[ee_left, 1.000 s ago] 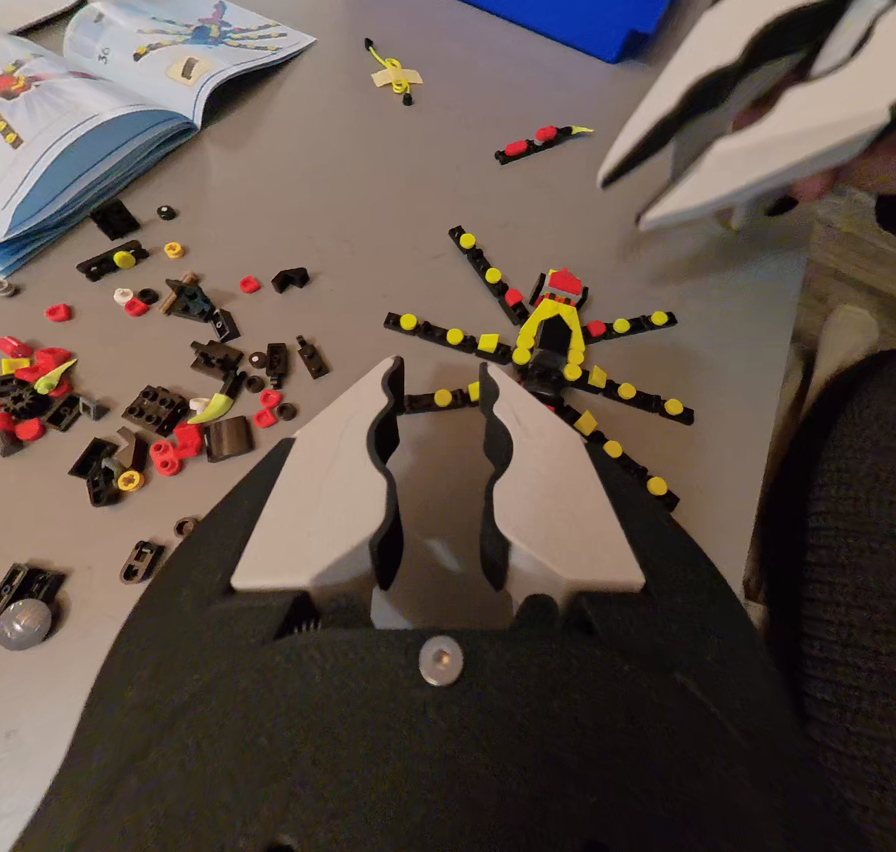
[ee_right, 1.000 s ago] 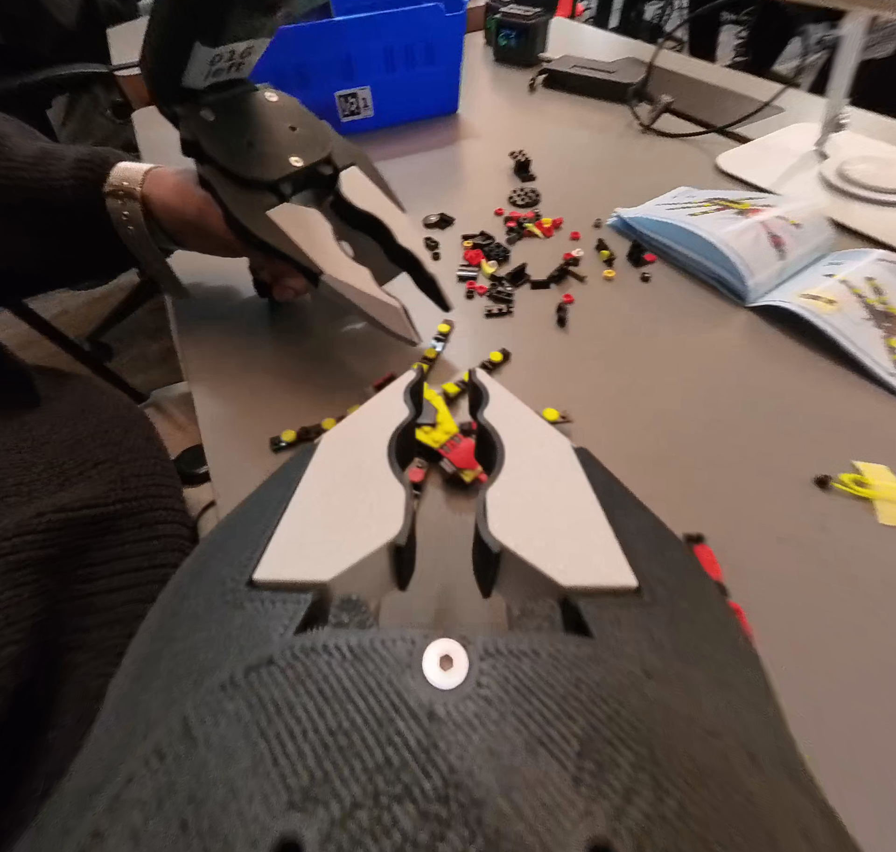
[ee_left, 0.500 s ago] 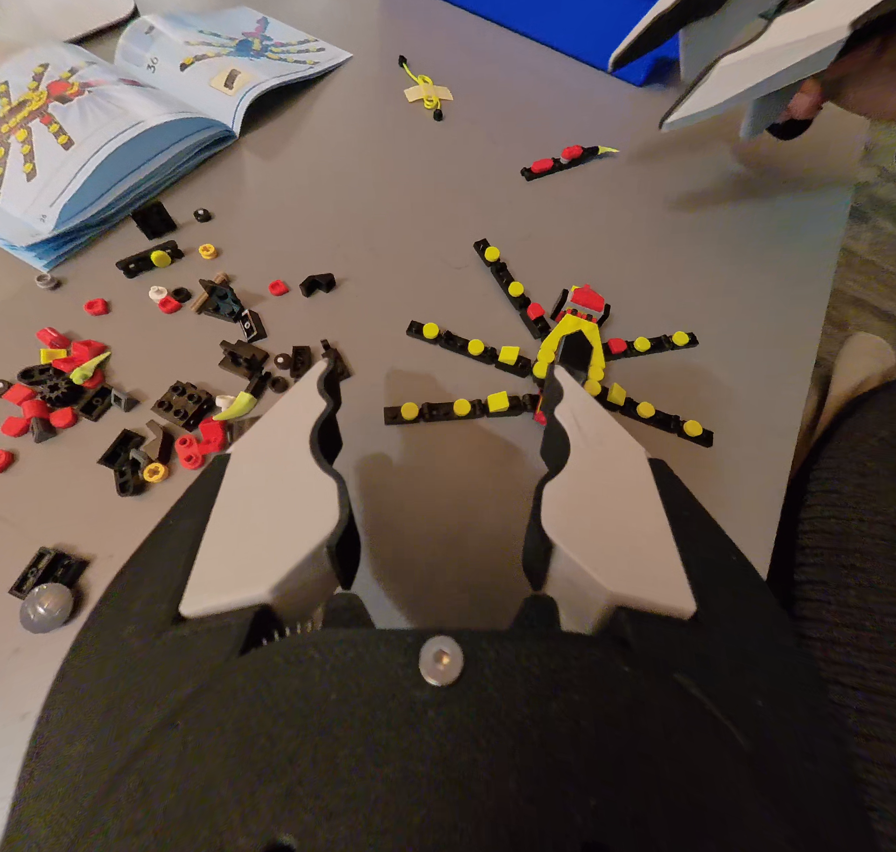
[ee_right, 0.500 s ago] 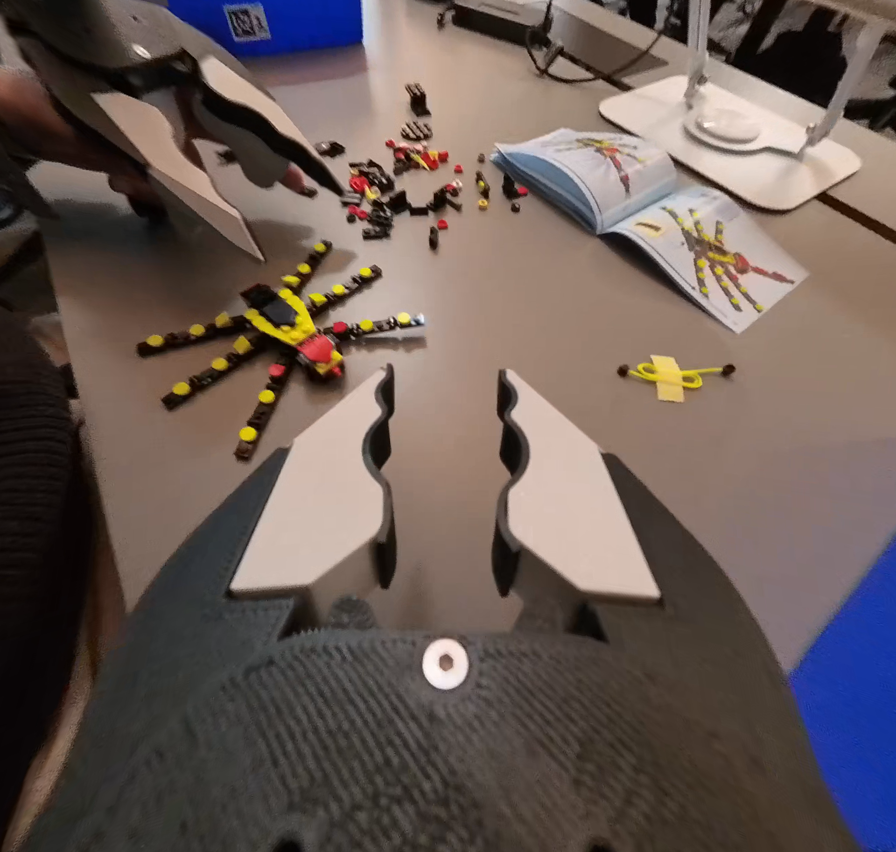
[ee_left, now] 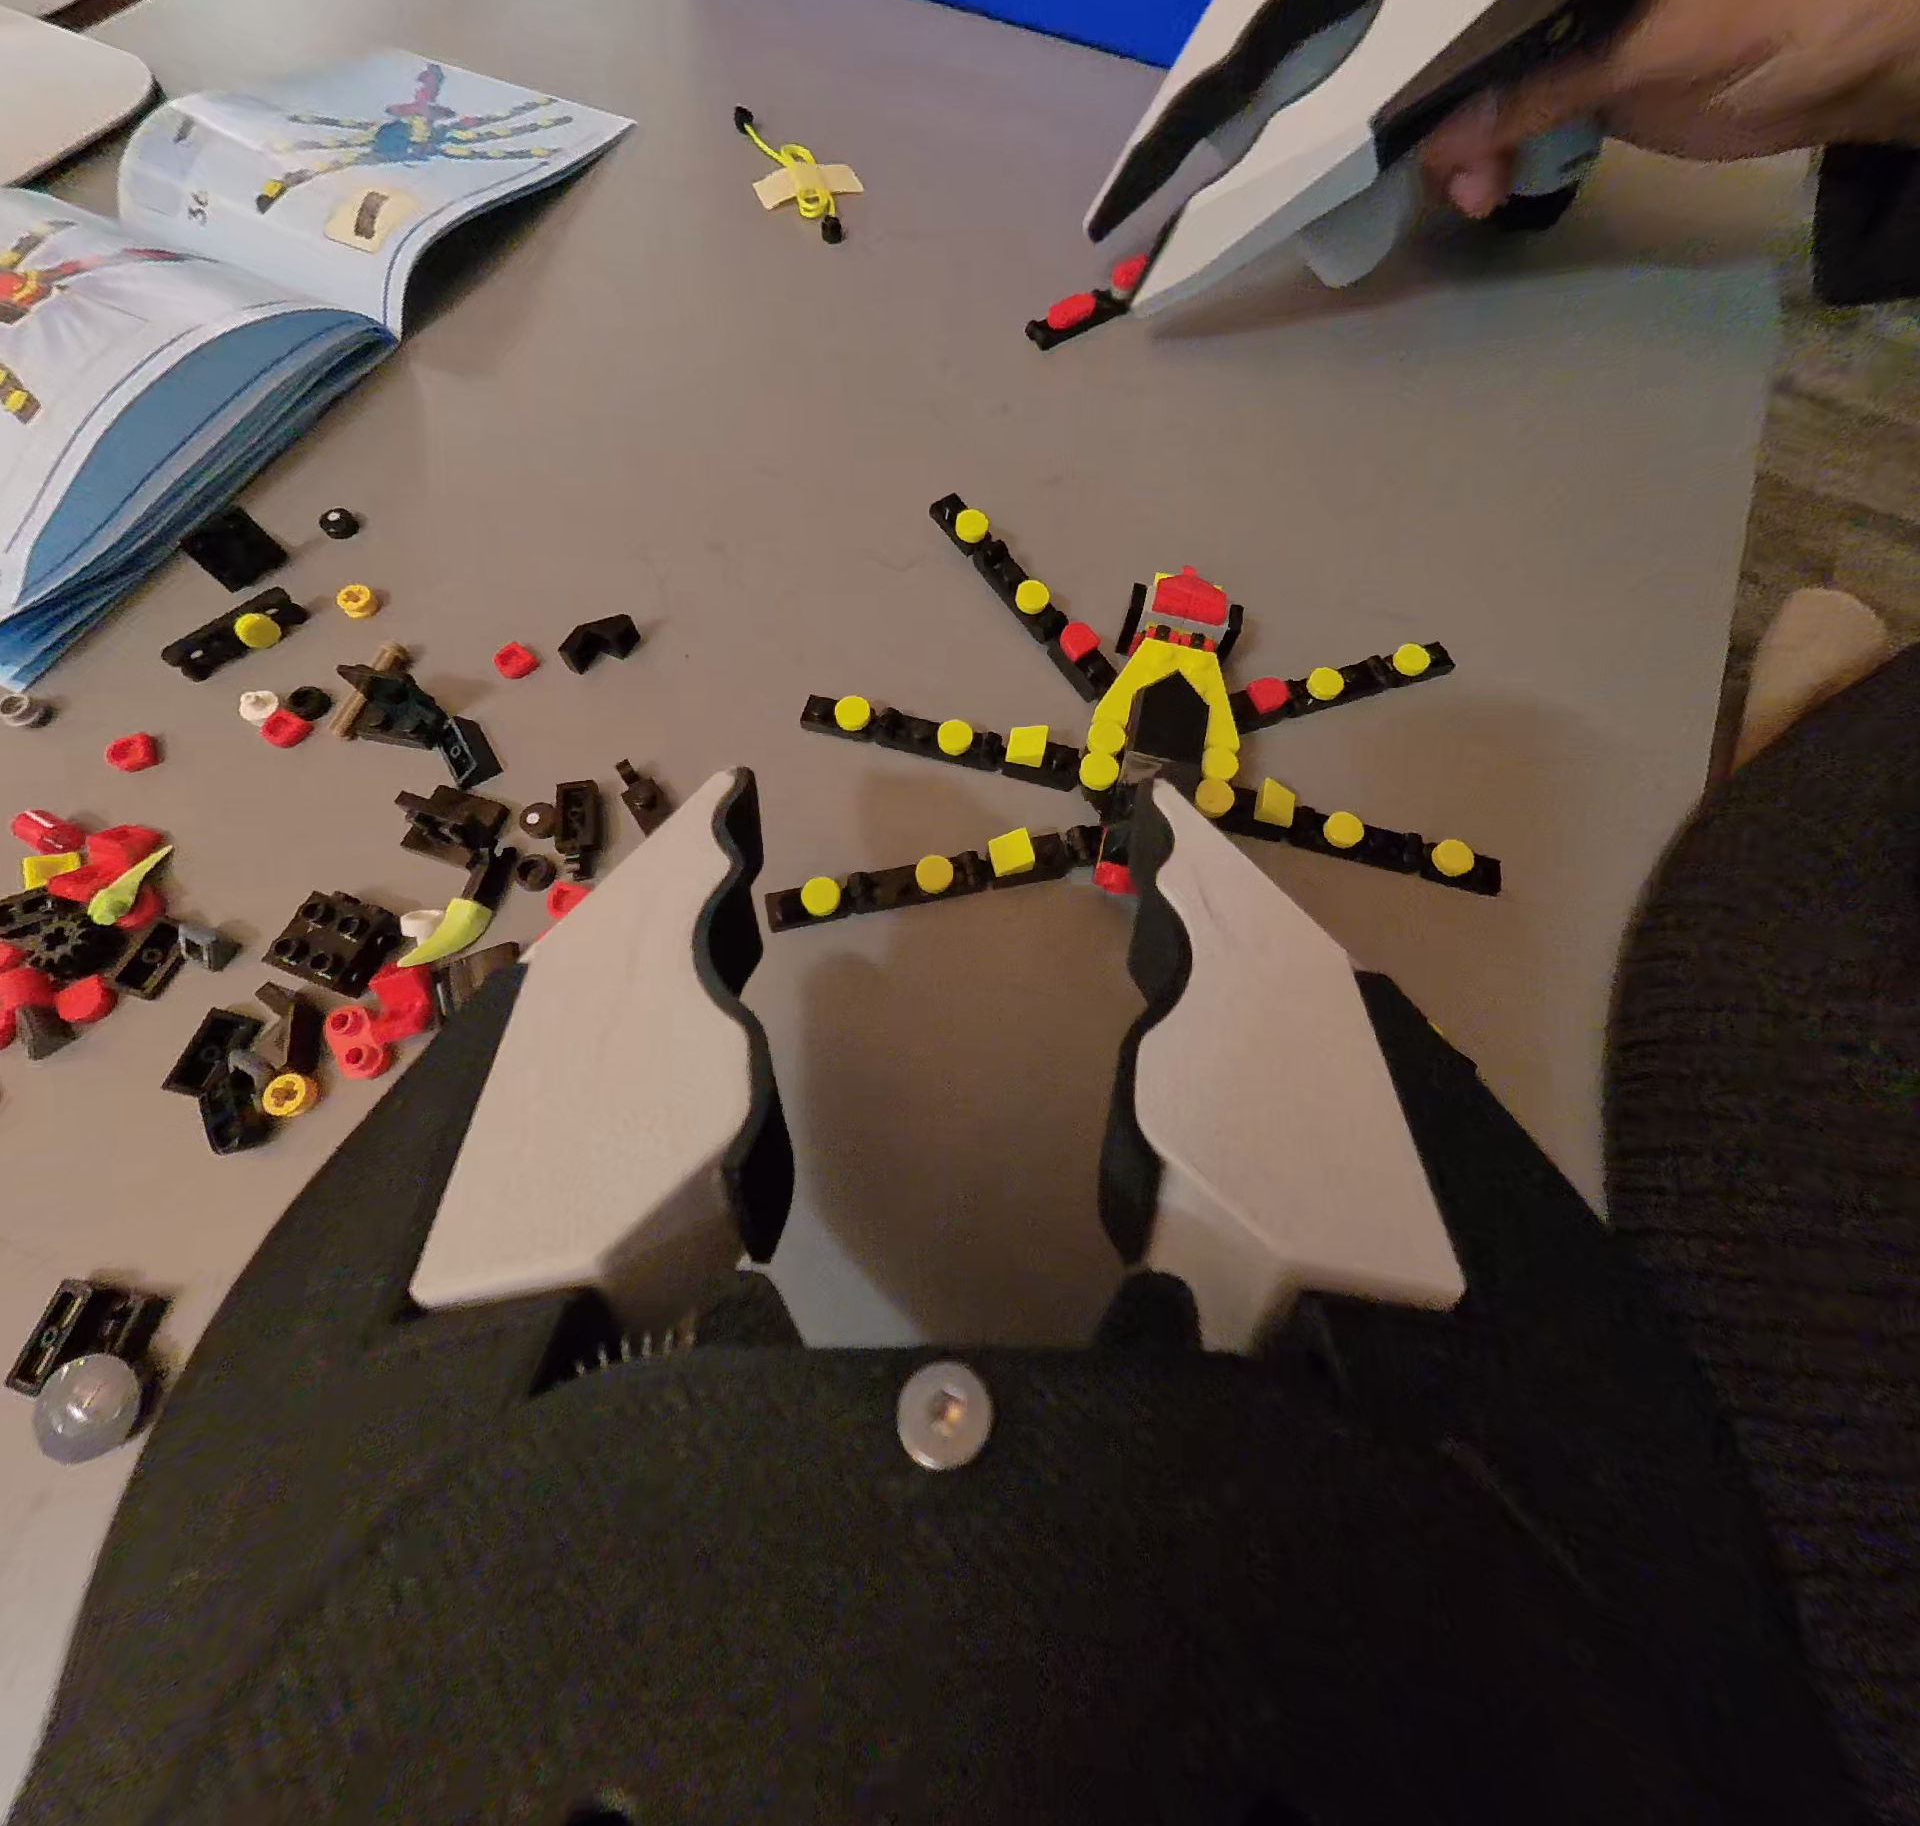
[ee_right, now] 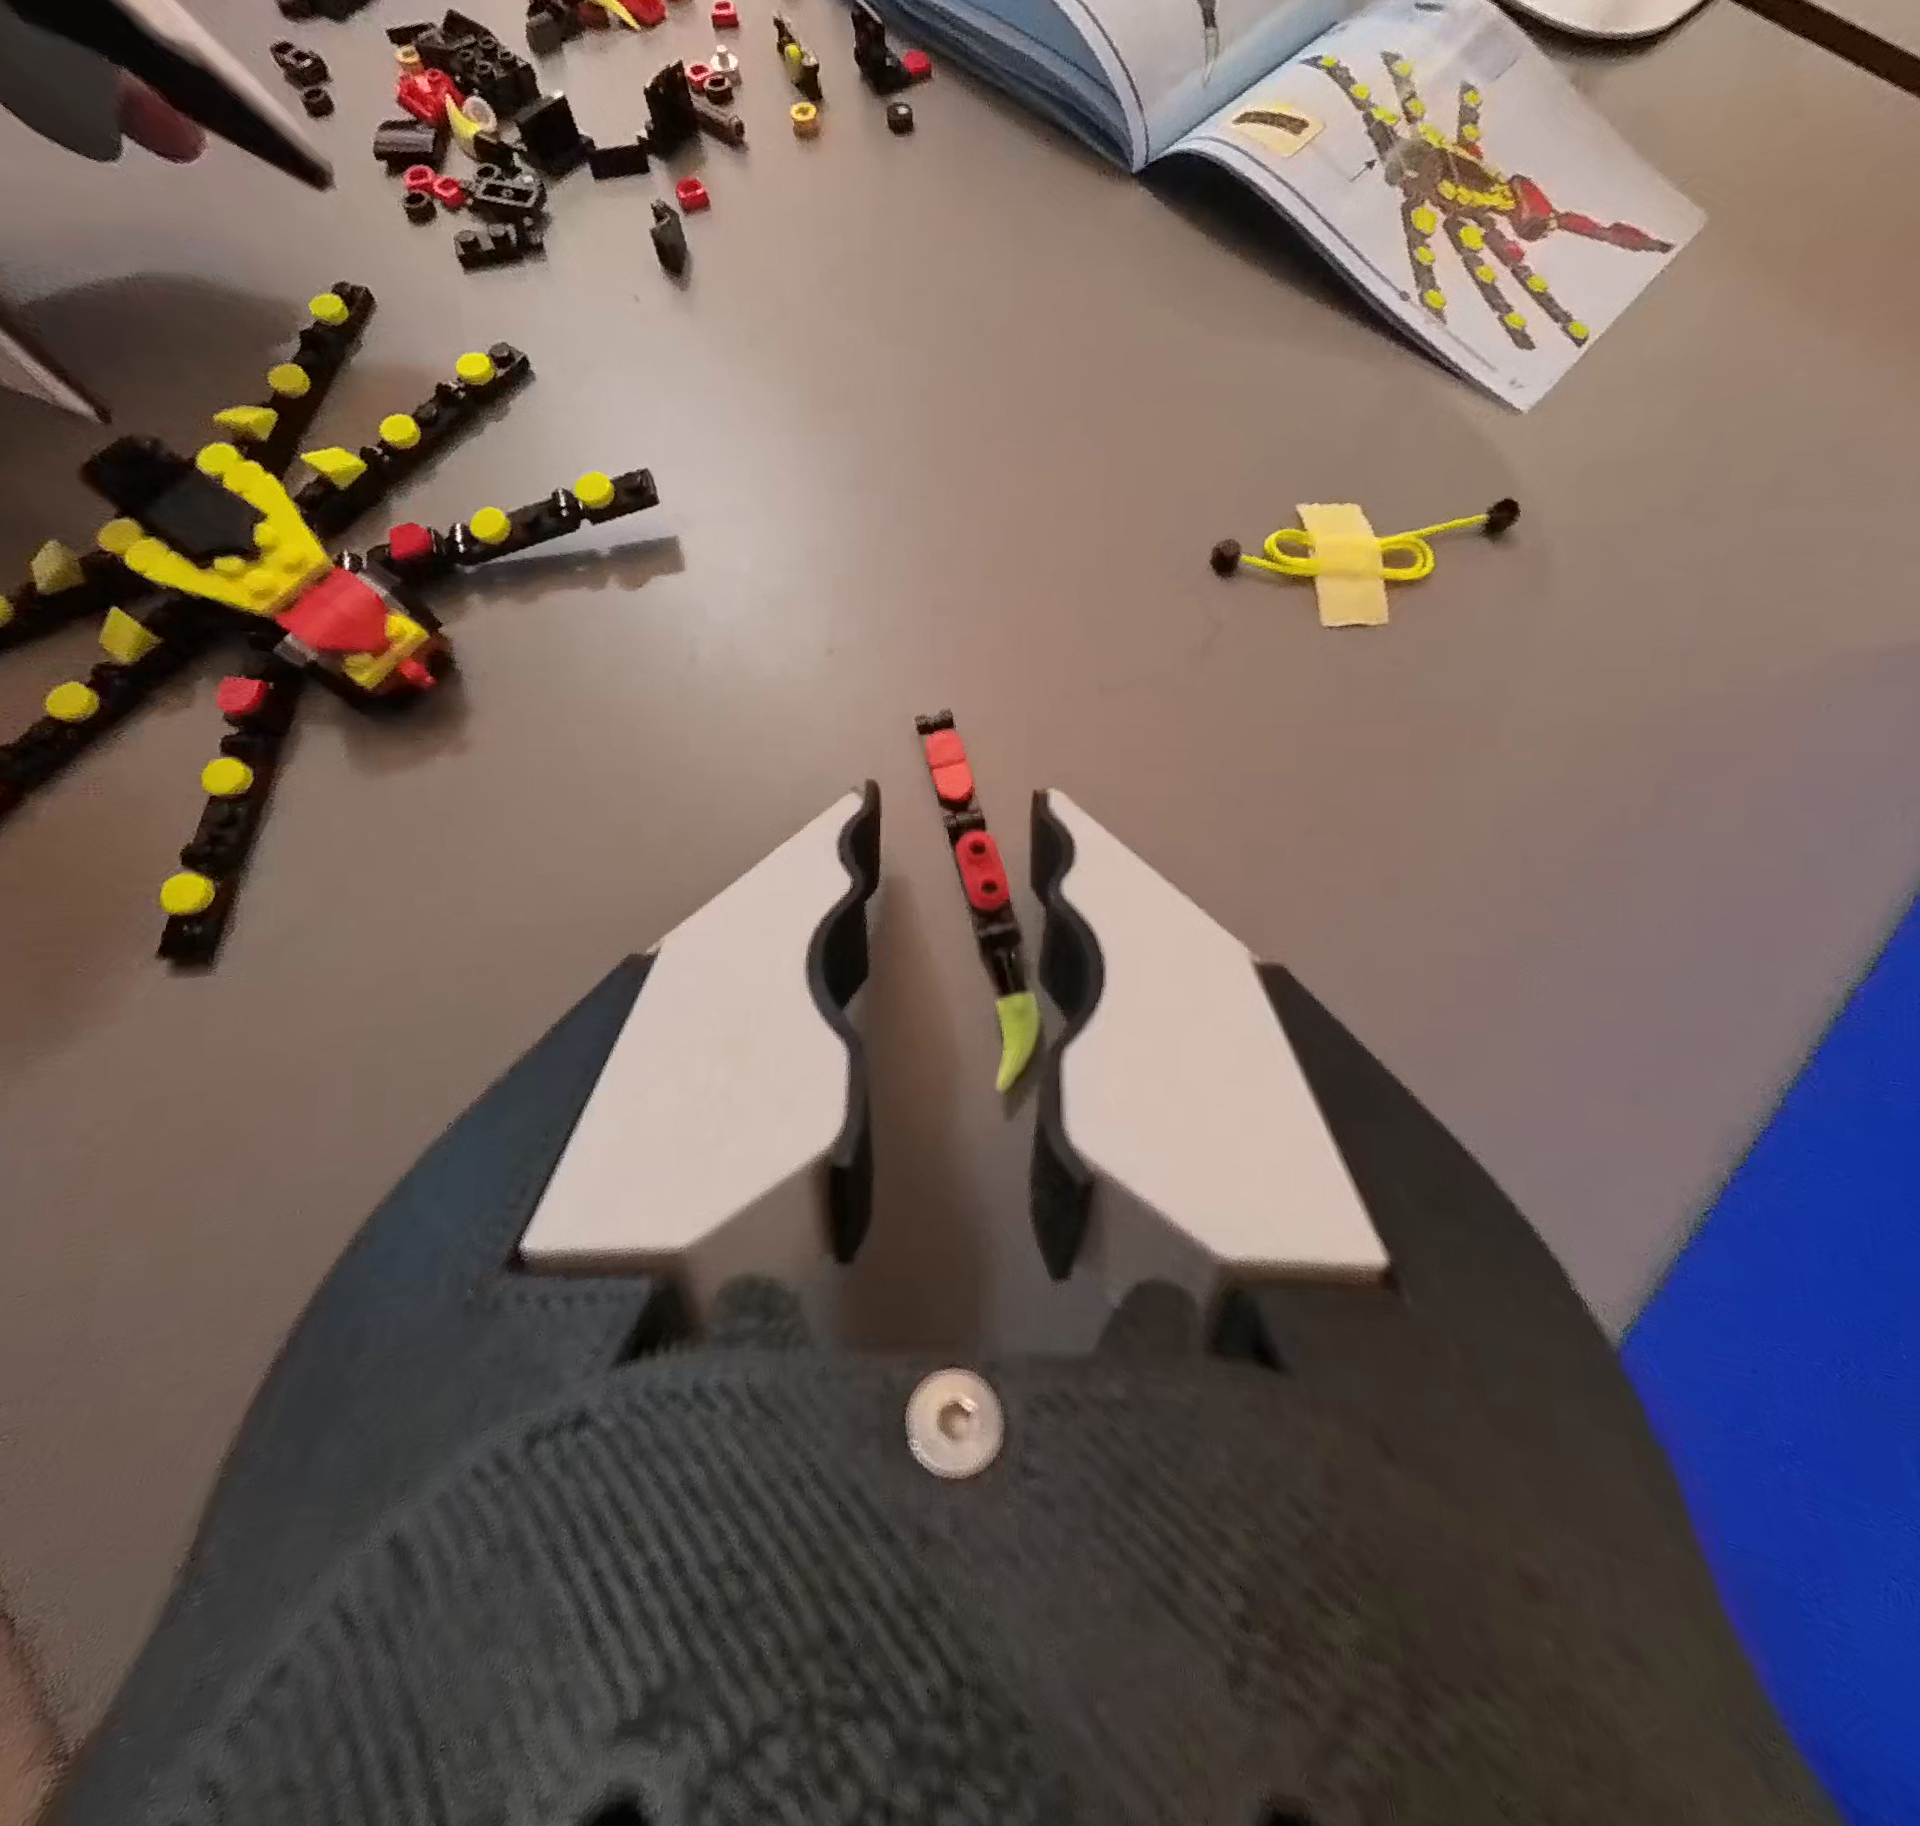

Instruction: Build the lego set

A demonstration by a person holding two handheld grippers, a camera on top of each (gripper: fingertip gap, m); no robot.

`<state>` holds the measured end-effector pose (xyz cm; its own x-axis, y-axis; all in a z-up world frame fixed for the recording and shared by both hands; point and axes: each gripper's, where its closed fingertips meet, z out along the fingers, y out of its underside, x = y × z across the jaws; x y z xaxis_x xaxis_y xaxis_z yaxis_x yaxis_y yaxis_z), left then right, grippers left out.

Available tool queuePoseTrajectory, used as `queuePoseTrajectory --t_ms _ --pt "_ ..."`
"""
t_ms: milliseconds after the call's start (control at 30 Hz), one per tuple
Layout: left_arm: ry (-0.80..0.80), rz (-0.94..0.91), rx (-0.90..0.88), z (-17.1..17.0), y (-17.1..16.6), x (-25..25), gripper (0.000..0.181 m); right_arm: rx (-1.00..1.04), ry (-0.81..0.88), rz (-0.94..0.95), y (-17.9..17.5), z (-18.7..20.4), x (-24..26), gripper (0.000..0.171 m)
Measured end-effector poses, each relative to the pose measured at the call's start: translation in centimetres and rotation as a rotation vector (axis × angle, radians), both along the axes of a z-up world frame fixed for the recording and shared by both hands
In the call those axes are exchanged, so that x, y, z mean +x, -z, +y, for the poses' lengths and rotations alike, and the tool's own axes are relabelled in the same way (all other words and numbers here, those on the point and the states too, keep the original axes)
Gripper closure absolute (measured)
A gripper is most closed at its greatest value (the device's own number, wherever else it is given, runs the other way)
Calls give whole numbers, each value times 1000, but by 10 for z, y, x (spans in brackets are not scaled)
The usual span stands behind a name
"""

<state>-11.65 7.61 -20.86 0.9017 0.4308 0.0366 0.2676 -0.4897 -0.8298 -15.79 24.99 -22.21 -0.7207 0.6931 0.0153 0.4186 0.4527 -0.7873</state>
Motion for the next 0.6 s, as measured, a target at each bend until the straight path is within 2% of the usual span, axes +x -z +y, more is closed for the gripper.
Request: queuePoseTrajectory --t_ms 133,333,467,600 --pt "10 -3 -11 1 2 1 111 49 -11 -27 11 -3 -1 152" --pt "40 27 -18 3 0 7 110 16 -36 -71 11 -12 3 165" --pt "57 30 6 11 -3 14 111 -36 -186 -81 2 -42 25 165" --pt "70 -5 46 35 -12 24 112 -46 -331 -71 -8 -63 49 165"
